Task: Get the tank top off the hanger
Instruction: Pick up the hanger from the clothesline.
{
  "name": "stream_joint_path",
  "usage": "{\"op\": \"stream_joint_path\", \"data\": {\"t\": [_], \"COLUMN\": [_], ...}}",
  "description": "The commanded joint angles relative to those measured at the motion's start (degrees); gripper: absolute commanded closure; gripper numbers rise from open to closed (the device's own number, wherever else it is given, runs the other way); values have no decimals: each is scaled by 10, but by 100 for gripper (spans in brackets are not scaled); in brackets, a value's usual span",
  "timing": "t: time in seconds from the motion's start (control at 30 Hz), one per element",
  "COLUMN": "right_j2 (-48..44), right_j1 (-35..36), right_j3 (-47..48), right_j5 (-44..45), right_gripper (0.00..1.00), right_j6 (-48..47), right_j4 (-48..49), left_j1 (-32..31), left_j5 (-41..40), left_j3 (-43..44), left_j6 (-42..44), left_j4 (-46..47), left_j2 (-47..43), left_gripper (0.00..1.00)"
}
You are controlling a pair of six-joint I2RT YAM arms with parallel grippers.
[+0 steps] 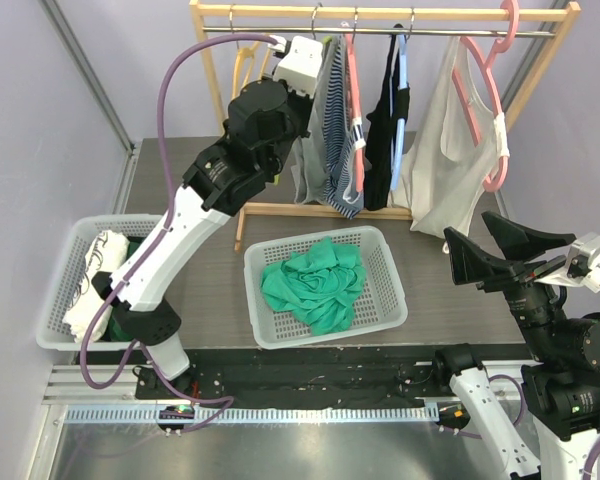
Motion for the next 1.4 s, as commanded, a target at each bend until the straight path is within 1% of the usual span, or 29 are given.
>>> {"op": "stream_joint_path", "data": {"t": [0.0,0.13,0.23,0.3,0.53,0.63,0.67,0.8,0.93,1.03,1.07,1.1,1.17,1.23,1.3,1.33,1.37], "right_j2": [4,3,1,0,-1,1,0,0,2,4,4,6,10,11,16,16,18], "right_j1": [0,0,0,0,0,0,0,0,0,-1,0,0,0,0,0,-1,0], "right_j3": [16,17,17,17,20,22,23,23,21,24,24,28,32,35,37,37,36], "right_j5": [-4,-4,-4,-4,-1,0,-1,-1,-3,-4,-3,-3,-2,-4,-4,-6,-6], "right_gripper": [17,17,17,17,17,17,17,17,17,17,17,17,17,17,17,17,17], "right_j6": [-4,-3,-1,-1,-1,1,1,2,7,11,11,11,12,11,13,15,15], "right_j4": [10,9,7,5,4,4,5,6,10,13,12,10,7,6,7,9,10], "left_j1": [0,0,0,0,-4,-5,-6,-6,-6,-7,-8,-10,-10,-12,-14,-17,-17], "left_j5": [9,16,15,15,49,67,67,67,75,108,135,145,165,206,240,244,249], "left_j3": [63,89,85,68,25,-11,-38,-107,-119,-86,-68,-14,44,117,151,179,188], "left_j6": [58,75,75,70,73,72,69,76,75,85,95,110,133,148,150,150,149], "left_j4": [110,132,129,122,36,-9,-20,-27,-31,-40,-41,-43,-44,-44,-45,-45,-45], "left_j2": [-21,-20,-28,-42,-80,-105,-114,-151,-172,-175,-172,-167,-150,-142,-137,-135,-133], "left_gripper": [100,100,100,100,100,100,100,100,100,100,100,100,100,100,100,100,100]}}
